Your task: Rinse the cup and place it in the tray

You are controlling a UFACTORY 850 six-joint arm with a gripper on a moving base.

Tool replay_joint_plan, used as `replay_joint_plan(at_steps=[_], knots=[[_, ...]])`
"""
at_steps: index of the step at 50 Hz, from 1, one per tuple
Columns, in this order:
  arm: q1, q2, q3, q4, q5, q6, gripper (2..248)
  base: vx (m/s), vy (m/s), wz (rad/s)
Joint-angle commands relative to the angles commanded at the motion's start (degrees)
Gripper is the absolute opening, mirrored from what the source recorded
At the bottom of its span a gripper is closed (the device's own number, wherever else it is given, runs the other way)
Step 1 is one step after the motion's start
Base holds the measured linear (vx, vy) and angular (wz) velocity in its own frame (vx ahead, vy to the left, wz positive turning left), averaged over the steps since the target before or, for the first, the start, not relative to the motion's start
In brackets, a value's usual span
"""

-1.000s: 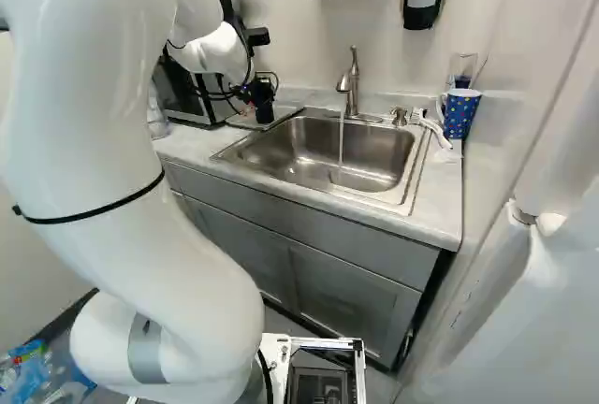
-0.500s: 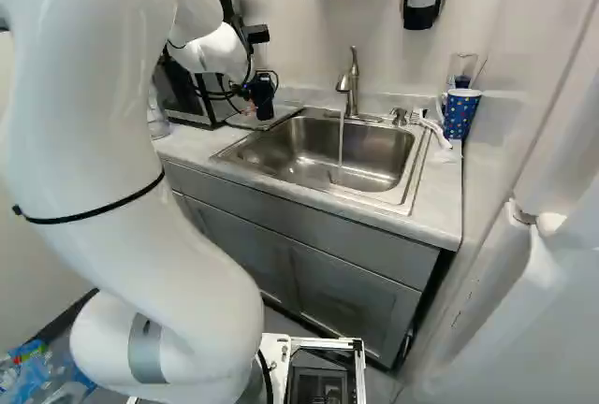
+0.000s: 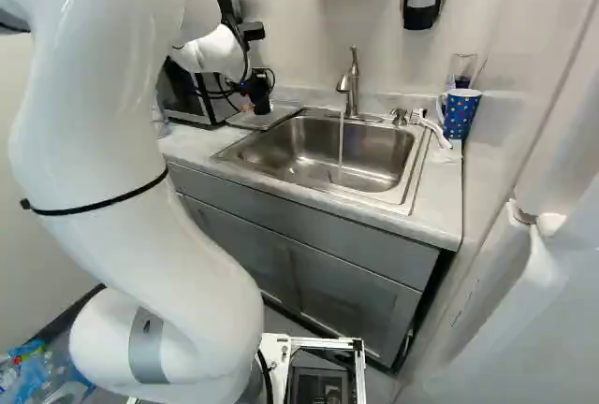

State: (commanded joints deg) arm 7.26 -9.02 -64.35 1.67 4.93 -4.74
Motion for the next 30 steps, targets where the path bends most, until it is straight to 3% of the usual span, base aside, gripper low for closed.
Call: replay_joint_plan(at_steps=[30], knots=[[0.0, -1.6, 0.5, 0.0, 0.0, 0.0, 113, 0.0, 0.0, 0.0]])
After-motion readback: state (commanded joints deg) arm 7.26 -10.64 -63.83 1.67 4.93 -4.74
